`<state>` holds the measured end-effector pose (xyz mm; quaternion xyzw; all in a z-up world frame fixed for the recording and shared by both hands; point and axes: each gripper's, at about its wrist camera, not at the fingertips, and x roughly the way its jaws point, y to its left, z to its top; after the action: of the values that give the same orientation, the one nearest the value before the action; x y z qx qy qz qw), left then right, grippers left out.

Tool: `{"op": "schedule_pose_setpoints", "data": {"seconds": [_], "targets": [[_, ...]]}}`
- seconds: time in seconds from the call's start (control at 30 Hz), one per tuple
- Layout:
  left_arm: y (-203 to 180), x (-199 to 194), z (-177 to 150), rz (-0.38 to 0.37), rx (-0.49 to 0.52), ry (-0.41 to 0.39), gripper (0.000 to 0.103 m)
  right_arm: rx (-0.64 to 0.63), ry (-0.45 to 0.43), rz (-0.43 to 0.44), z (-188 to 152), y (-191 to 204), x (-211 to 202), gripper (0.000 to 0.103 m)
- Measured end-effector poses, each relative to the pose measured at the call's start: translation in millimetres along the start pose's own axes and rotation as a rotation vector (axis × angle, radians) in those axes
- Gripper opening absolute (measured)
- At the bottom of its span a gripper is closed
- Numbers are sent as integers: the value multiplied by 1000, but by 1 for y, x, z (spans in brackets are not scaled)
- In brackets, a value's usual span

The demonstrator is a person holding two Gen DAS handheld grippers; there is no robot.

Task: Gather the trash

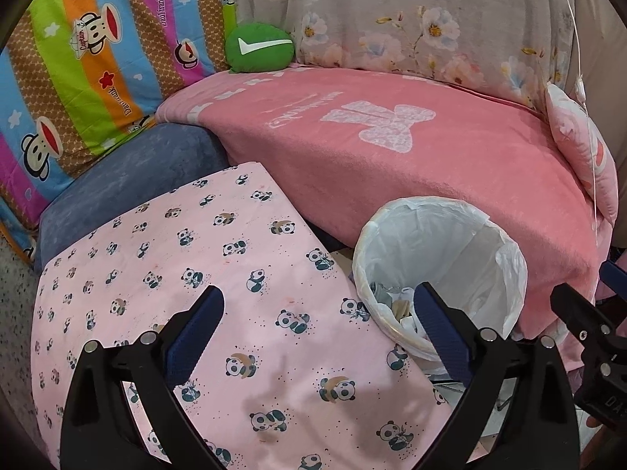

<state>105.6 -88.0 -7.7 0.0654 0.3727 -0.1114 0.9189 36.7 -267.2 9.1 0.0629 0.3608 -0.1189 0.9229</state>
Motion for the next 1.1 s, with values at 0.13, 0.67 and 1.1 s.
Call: {"op": "schedule_pose_setpoints", "data": {"seconds": [0.13,0.67,1.1], "targets": [[1,-2,-2,0,1,1,93,-6,13,-16,-7,0,-2,99],[-4,-4,-10,10,13,2,95,-21,46,-32,-18,5,13,99],[-18,-4,-14,15,37,8,95,-18,62,-53,-23,-1,18,99]]}}
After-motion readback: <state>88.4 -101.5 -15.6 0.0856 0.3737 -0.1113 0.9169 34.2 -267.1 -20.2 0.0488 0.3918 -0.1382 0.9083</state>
